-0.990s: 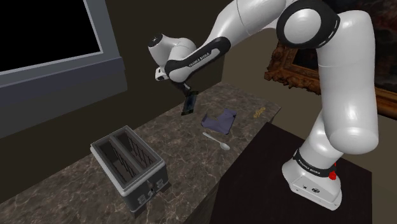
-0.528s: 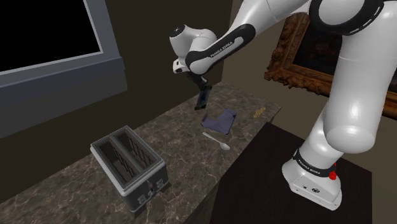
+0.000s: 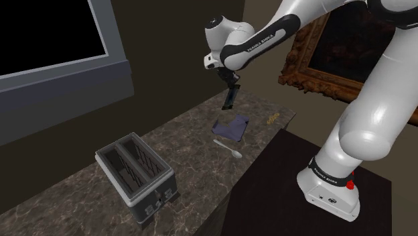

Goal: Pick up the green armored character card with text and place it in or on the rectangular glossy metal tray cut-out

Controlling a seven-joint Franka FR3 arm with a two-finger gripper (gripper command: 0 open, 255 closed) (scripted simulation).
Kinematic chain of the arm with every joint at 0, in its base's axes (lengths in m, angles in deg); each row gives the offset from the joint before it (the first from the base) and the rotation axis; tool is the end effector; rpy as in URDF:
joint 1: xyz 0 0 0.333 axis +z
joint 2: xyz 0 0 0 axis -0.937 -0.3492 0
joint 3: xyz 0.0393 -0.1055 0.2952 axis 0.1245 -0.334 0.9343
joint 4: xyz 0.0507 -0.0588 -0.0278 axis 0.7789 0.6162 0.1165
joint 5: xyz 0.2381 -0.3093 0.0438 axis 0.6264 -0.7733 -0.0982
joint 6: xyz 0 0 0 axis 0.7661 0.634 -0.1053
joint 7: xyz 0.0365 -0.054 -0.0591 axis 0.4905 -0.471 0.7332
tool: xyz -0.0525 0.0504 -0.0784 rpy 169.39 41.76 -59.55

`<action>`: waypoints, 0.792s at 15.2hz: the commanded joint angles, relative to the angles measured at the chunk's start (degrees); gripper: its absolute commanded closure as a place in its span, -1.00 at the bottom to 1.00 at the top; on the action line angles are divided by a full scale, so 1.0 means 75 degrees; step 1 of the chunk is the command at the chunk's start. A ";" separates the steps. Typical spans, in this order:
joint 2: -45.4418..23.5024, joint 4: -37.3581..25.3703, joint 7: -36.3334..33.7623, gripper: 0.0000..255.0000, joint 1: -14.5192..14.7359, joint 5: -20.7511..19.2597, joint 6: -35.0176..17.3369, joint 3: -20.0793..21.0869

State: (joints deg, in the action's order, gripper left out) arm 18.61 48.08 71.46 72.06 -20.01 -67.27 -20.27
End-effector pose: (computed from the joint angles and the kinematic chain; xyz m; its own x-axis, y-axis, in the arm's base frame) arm 0.5353 -0.0137 0.3761 0.0256 0.8832 -0.4682 0.9996 -0.0266 0.0044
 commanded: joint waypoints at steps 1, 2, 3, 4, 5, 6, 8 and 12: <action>0.0102 0.0234 0.0015 1.00 -0.0058 -0.0063 -0.0161 -0.0056; 0.0047 0.0272 -0.0038 1.00 -0.0062 -0.0095 -0.0244 -0.0061; -0.0010 0.0309 -0.0091 1.00 -0.0066 -0.0128 -0.0326 -0.0066; -0.0068 0.0344 -0.0145 1.00 -0.0070 -0.0162 -0.0408 -0.0071; -0.0128 0.0377 -0.0199 1.00 -0.0074 -0.0197 -0.0490 -0.0077; -0.0189 0.0409 -0.0254 1.00 -0.0078 -0.0232 -0.0571 -0.0082; -0.0316 0.0467 -0.0366 1.00 -0.0085 -0.0305 -0.0733 -0.0094; -0.0585 0.0562 -0.0596 1.00 -0.0098 -0.0461 -0.1050 -0.0121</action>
State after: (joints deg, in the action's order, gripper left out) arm 14.76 52.11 67.52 71.31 -23.18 -74.54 -21.16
